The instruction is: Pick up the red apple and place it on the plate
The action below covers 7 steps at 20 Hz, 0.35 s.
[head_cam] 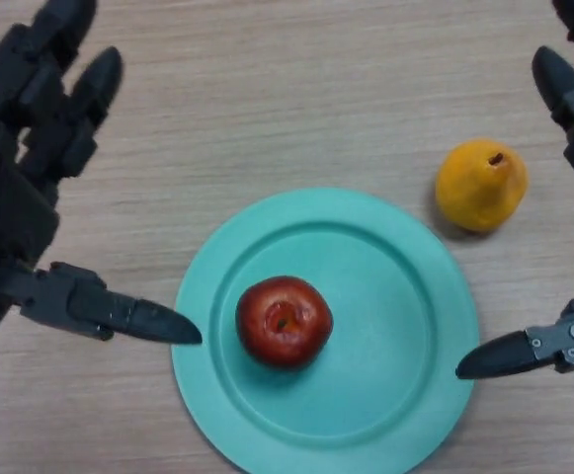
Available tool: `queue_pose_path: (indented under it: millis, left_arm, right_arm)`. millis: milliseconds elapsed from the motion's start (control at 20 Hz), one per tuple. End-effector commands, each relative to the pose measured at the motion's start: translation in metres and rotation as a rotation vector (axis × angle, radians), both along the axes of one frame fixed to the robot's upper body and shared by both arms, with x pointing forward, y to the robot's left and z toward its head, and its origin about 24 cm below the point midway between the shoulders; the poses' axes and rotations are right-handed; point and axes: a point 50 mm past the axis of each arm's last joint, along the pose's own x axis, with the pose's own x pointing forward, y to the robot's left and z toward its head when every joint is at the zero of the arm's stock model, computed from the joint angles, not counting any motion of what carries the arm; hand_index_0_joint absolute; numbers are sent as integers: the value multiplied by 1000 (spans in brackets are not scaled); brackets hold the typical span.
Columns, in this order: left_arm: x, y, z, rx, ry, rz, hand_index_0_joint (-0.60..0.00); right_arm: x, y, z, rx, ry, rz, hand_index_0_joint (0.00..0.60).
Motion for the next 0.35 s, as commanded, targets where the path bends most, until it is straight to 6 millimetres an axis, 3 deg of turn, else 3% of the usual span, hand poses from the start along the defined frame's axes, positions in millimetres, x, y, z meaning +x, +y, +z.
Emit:
queue_pose_path:
  millis: [50, 350]
  left_arm:
    - [-13, 19, 29, 41, -166, 108, 0]
    - [-14, 24, 31, 26, -176, 122, 0]
  right_arm:
    - [-11, -2, 23, 19, -168, -2, 0]
    - [-9, -2, 23, 13, -148, 2, 0]
